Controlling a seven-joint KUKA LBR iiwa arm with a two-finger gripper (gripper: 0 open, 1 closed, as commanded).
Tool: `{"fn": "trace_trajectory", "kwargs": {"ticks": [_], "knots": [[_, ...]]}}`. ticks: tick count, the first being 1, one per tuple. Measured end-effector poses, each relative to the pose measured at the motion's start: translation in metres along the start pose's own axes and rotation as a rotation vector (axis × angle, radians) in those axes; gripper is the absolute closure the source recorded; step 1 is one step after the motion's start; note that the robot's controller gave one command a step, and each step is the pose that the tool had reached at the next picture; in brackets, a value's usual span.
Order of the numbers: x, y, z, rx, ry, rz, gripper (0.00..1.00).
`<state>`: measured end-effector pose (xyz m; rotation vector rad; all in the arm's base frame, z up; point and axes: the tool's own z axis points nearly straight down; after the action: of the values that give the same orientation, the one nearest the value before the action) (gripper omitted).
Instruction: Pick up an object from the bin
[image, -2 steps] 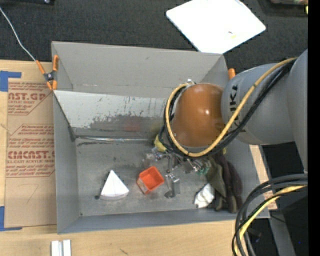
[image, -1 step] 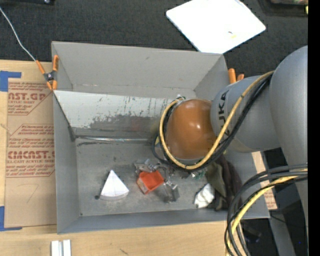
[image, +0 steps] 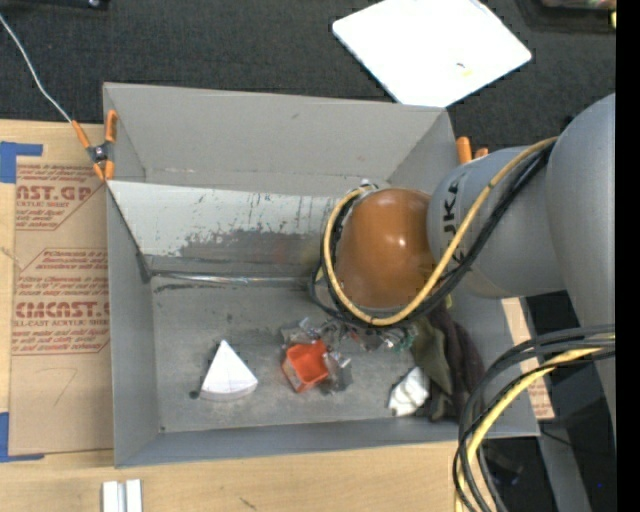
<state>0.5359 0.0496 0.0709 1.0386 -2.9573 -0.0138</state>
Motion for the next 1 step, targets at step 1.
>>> {"fn": "trace_trajectory", "kwargs": {"ticks": [1], "knots": [[0.0, 0.0, 0.0, 0.0, 0.0, 0.0, 1.0]]}}
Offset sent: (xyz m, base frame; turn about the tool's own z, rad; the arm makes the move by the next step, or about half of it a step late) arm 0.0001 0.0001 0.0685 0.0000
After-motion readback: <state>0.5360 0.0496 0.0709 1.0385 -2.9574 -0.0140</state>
